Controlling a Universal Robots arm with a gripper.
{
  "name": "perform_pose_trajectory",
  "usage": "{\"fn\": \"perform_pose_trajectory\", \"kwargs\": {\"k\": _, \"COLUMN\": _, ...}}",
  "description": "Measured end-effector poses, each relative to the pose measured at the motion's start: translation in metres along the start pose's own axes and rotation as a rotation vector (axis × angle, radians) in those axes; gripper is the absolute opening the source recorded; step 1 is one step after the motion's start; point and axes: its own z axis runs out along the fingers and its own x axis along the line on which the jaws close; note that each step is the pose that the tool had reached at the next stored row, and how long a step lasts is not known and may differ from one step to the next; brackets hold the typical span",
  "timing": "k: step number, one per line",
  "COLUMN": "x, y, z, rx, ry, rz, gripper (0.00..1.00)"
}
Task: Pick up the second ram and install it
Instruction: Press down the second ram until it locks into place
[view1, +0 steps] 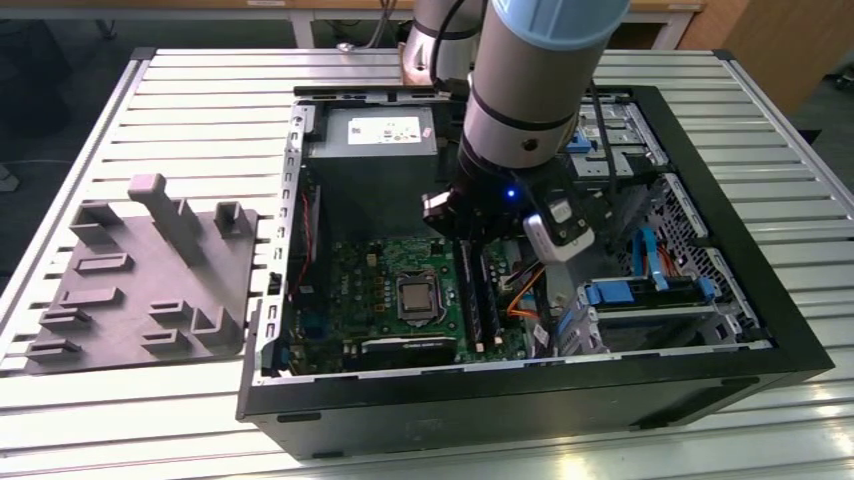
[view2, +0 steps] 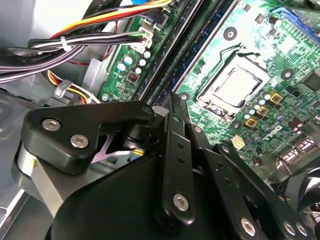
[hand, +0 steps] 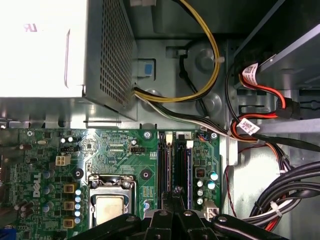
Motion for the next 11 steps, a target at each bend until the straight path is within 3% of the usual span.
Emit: {"fn": "perform_pose_trajectory", "kwargs": {"k": 11, "x": 0.0000, "y": 0.0039, "z": 0.0003, "rx": 0.0000, "ry": 0.0000, "rz": 0.000, "gripper": 0.11}}
